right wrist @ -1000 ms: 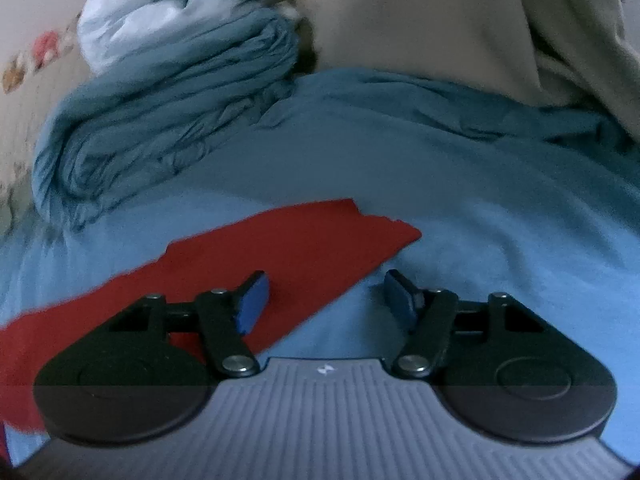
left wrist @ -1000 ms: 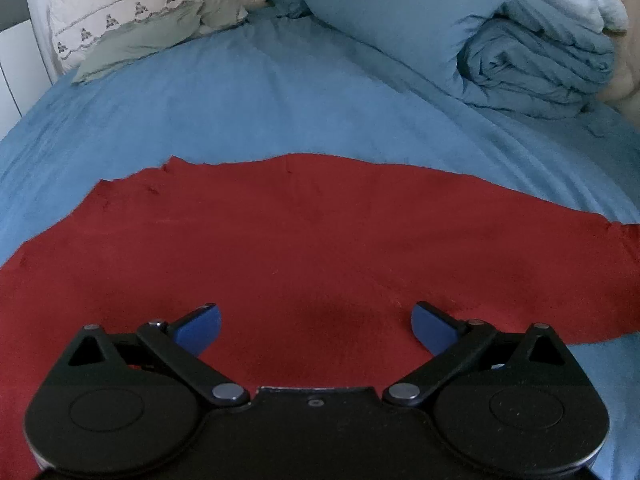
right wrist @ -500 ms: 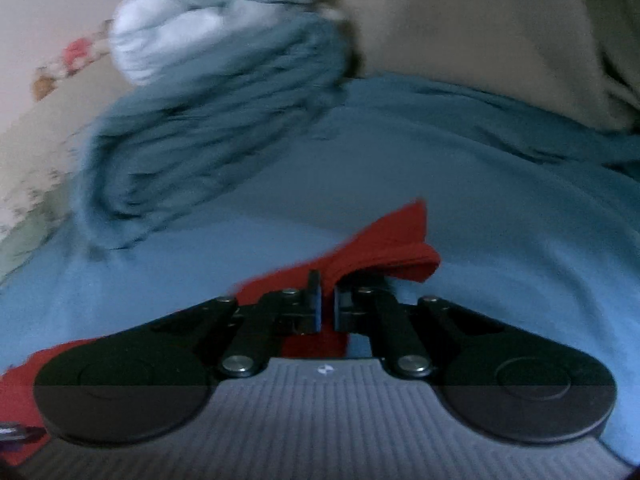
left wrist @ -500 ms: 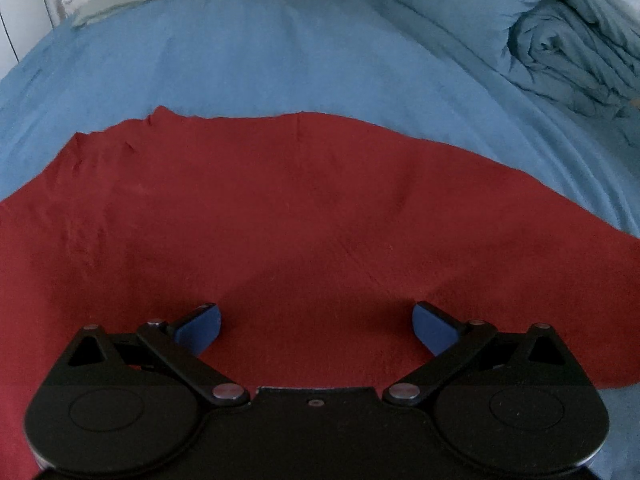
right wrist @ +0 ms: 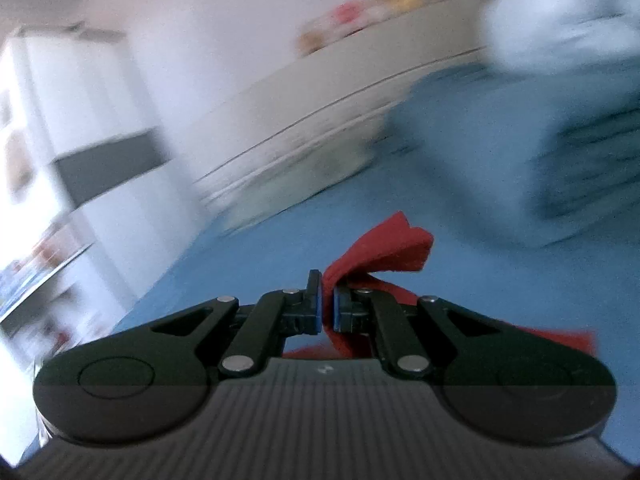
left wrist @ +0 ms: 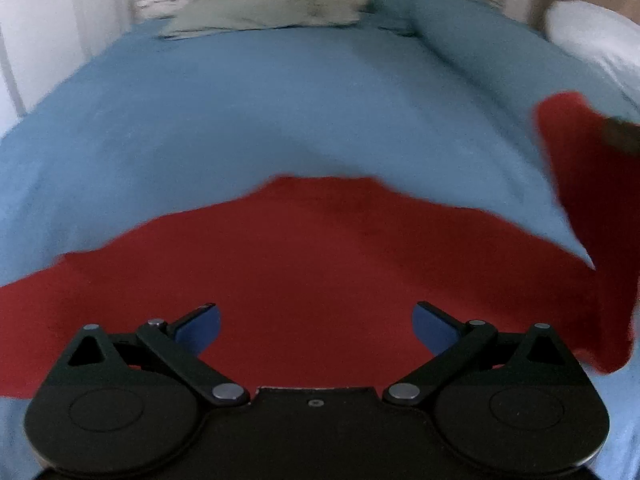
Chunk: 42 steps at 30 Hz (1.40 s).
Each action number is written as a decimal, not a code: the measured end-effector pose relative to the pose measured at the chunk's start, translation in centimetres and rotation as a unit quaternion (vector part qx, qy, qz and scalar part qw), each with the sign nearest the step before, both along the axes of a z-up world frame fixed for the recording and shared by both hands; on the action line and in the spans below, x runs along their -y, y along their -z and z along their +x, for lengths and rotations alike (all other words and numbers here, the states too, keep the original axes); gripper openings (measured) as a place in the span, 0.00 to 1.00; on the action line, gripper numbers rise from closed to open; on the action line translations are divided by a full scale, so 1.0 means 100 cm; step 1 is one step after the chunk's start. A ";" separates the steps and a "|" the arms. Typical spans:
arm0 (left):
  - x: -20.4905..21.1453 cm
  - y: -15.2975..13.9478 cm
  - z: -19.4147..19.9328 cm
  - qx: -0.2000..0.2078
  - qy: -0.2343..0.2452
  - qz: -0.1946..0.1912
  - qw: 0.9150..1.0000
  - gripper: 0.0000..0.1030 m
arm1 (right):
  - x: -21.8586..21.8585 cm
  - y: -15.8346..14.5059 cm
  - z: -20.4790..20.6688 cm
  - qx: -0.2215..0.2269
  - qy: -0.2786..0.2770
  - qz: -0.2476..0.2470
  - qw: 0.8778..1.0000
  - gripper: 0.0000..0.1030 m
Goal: Fold small clothes
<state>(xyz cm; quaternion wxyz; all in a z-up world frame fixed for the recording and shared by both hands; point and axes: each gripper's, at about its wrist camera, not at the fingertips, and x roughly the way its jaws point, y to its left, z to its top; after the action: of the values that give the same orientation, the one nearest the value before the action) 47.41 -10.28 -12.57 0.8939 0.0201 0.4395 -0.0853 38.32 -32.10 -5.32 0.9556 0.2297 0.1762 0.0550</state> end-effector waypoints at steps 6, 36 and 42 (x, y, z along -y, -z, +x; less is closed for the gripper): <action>-0.093 0.024 -0.023 -0.012 -0.046 -0.017 0.999 1.00 | -0.131 0.090 0.027 -0.074 -0.097 -0.049 0.991 0.20; -0.038 0.060 -0.035 0.005 -0.026 -0.121 0.992 0.53 | -0.062 0.131 -0.088 -0.113 -0.046 -0.167 0.978 0.89; -0.029 0.054 -0.019 0.014 -0.043 -0.107 0.993 0.06 | -0.060 0.132 -0.094 -0.113 -0.040 -0.158 0.980 0.89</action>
<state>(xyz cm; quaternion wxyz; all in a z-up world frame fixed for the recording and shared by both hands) 45.46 -7.33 -17.97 0.9000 -0.0937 0.4153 -0.0930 28.96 -26.15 -18.50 0.9509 0.0728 0.2984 0.0385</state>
